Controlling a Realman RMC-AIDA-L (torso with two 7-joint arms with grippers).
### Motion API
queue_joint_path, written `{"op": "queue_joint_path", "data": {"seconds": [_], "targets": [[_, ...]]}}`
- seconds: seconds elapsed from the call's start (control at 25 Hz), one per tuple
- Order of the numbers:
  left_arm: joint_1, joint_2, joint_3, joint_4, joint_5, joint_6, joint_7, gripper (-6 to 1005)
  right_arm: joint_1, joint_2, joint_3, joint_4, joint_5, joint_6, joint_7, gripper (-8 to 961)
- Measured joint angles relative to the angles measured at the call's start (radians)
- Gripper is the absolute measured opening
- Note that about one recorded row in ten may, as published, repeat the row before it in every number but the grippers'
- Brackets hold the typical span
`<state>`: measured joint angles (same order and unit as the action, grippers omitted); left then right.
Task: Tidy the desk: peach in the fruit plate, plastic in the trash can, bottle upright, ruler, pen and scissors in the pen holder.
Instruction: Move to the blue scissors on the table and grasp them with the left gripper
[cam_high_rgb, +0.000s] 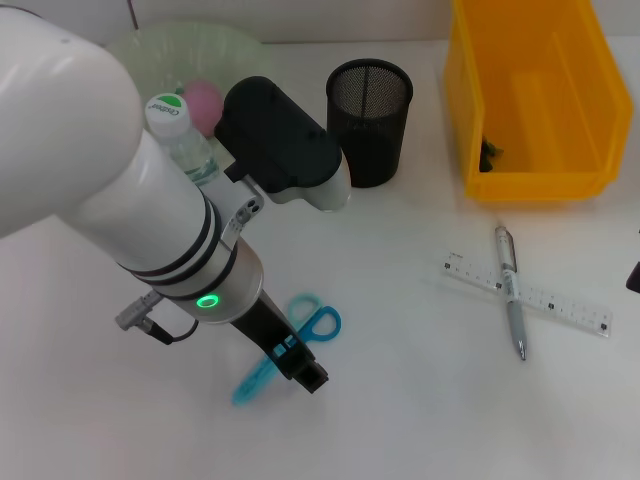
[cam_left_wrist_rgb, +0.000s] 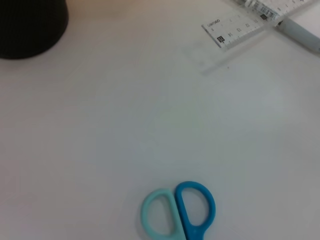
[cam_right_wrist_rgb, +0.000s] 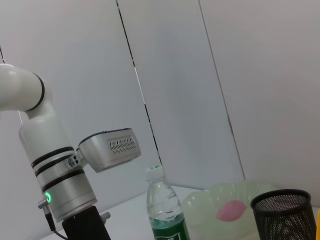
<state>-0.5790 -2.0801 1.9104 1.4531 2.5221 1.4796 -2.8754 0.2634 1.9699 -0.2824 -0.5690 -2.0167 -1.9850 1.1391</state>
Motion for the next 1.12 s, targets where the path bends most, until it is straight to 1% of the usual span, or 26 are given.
{"op": "queue_joint_path", "data": {"seconds": [0.32, 1.0, 1.12], "targets": [[0.014, 0.0, 0.019, -0.012, 0.039, -0.029, -0.001, 767, 0.003, 0.005, 0.004, 0.0, 0.002, 0.001, -0.001, 741], [0.009, 0.0, 0.019, -0.027, 0.038, -0.038, -0.002, 766, 0.004, 0.005, 0.008, 0.0, 0.007, 0.003, -0.001, 742], [0.007, 0.0, 0.019, -0.034, 0.038, -0.044, -0.002, 637, 0.001, 0.007, 0.008, 0.0, 0.007, 0.003, -0.001, 742]]}}
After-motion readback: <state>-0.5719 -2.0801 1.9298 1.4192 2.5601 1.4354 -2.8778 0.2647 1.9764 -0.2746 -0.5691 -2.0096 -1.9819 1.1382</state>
